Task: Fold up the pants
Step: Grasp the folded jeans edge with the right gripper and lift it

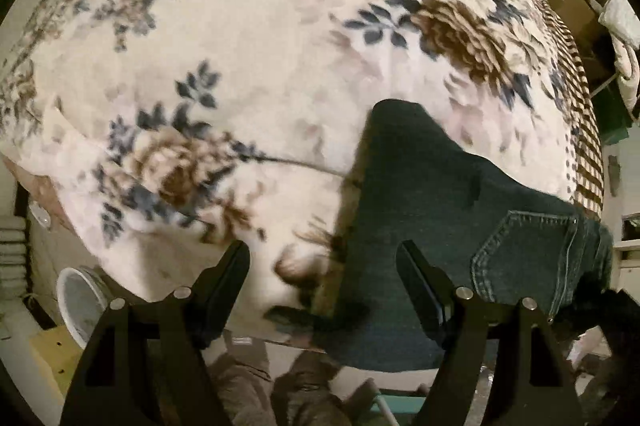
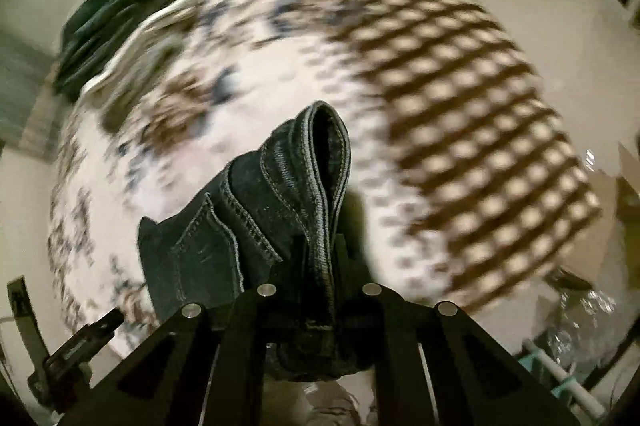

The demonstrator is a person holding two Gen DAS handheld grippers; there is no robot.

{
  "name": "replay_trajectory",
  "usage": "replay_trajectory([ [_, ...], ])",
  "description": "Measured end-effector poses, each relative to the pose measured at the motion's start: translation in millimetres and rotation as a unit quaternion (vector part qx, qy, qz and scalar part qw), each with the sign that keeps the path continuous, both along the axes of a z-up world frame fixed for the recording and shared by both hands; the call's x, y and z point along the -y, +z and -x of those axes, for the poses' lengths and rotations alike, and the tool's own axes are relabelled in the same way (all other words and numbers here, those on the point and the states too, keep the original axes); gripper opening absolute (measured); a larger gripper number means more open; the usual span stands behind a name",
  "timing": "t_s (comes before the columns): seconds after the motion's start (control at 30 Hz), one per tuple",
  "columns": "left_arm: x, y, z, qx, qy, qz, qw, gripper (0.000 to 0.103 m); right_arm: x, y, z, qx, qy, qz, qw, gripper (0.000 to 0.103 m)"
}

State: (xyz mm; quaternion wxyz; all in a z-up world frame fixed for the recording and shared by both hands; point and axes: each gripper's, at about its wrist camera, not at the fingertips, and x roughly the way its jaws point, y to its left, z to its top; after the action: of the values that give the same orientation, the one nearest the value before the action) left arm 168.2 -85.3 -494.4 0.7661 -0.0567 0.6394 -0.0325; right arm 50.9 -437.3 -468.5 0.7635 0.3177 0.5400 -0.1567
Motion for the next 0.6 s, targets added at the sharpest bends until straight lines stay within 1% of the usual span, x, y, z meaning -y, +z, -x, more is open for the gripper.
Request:
replay_trajectory([
  [0.07, 9, -6, 0, -0.003, -0.007, 0.005, 1.0000, 0.074, 17, -11, 10, -0.009, -0.018, -0.007, 1.000, 0.012],
  [0.17, 24, -19, -2, -0.007, -0.022, -0.006, 0.9997, 0.074, 18, -26, 10, -0.018, -0.011, 0.004, 1.000, 0.012],
  [0.23, 31, -27, -4, -0.013, -0.028, -0.015, 0.9994, 0.074, 17, -42, 1, -0.038, -0.001, 0.017, 0.999, 0.019],
  [0.3, 36, -32, -5, -0.015, -0.034, -0.023, 0.9990, 0.074, 23, -58, -4, -0.060, -0.007, 0.004, 0.998, 0.055],
  [0.33, 38, -33, -5, -0.015, -0.036, -0.022, 0.9990, 0.074, 26, -61, -3, -0.061, -0.011, -0.004, 0.998, 0.060],
  [0.37, 40, -33, -5, -0.015, -0.037, -0.021, 0.9990, 0.074, 31, -61, 0, -0.057, -0.023, -0.014, 0.998, 0.072],
  [0.4, 41, -33, -6, -0.015, -0.039, -0.020, 0.9989, 0.076, 36, -59, 4, -0.052, -0.034, -0.023, 0.998, 0.081],
  [0.47, 44, -34, -5, -0.018, -0.042, -0.019, 0.9988, 0.082, 41, -54, 16, -0.039, -0.053, -0.041, 0.997, 0.085],
  [0.53, 47, -37, -4, -0.023, -0.045, -0.014, 0.9986, 0.084, 44, -51, 34, -0.028, -0.073, -0.061, 0.995, 0.085],
  [0.57, 48, -39, -4, -0.025, -0.047, -0.013, 0.9985, 0.086, 43, -54, 44, -0.020, -0.082, -0.090, 0.992, 0.087],
  [0.6, 49, -41, -3, -0.028, -0.050, -0.011, 0.9983, 0.088, 41, -59, 50, -0.022, -0.085, -0.106, 0.990, 0.088],
])
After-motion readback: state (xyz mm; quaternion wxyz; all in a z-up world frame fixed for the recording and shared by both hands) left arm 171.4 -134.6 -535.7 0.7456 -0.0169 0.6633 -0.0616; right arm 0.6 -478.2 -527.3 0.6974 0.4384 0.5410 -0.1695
